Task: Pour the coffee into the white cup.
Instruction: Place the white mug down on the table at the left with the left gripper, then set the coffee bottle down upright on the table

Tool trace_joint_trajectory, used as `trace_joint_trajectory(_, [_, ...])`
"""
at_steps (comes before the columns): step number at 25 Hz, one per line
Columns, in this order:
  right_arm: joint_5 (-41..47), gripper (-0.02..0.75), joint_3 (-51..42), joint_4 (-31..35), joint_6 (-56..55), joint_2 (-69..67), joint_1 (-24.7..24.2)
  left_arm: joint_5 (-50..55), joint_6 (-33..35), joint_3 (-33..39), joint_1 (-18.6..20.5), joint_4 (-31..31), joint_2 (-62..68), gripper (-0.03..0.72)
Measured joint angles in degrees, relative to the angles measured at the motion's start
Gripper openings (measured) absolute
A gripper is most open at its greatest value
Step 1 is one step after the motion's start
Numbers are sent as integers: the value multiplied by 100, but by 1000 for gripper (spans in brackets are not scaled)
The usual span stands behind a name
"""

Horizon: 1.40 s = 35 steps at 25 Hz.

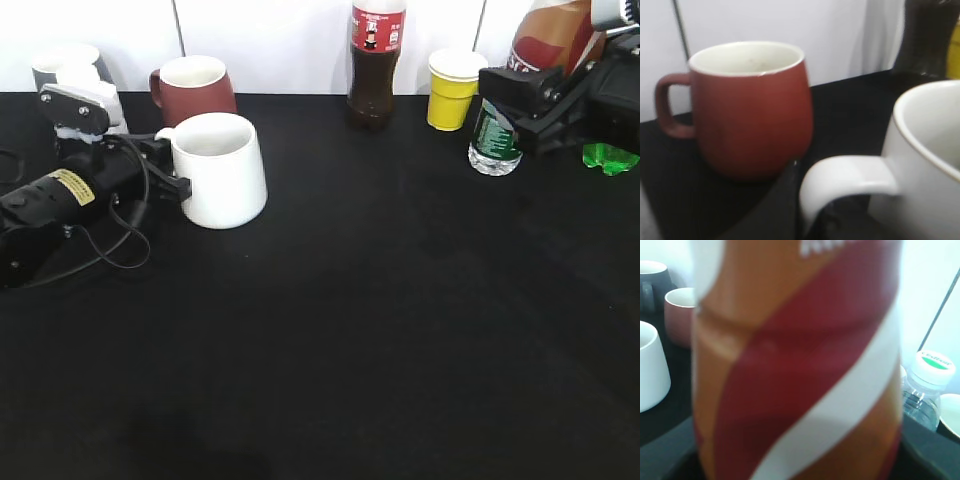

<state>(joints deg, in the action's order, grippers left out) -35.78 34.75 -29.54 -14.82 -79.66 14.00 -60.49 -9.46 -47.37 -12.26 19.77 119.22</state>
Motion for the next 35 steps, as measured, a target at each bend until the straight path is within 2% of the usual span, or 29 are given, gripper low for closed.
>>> trace_joint_trajectory(7, [14,514,0,5,0,-148,0,-160,13,-36,0,-53,165,43])
trace_joint_trajectory(9, [14,514,0,5,0,-179,0,-147,-54,-36,0,-42,165,93])
trace_joint_trajectory(12, [14,514,0,5,0,-179,0,-50,-92,-36,0,-28,165,255])
trace_joint_trajectory(14, [14,514,0,12,-5,-179,0,284,-98,-31,0,72,14,276])
trace_joint_trajectory(17, [1,514,2,41,-5,-233,0,469,-98,365,6,114,-313,279])
trace_joint_trajectory(20, [-313,514,7,455,175,-985,0,491,-107,901,24,91,-660,279])
trace_joint_trajectory(24, [-1616,514,8,1761,852,-2200,0,526,-112,1576,137,104,-1541,279])
trace_joint_trajectory(27, [-1823,514,8,2585,1241,-2672,0,551,-112,1708,142,109,-2118,279])
trace_joint_trajectory(35, [-2140,514,8,2750,1284,-3328,0,557,-112,1724,142,115,-2437,278])
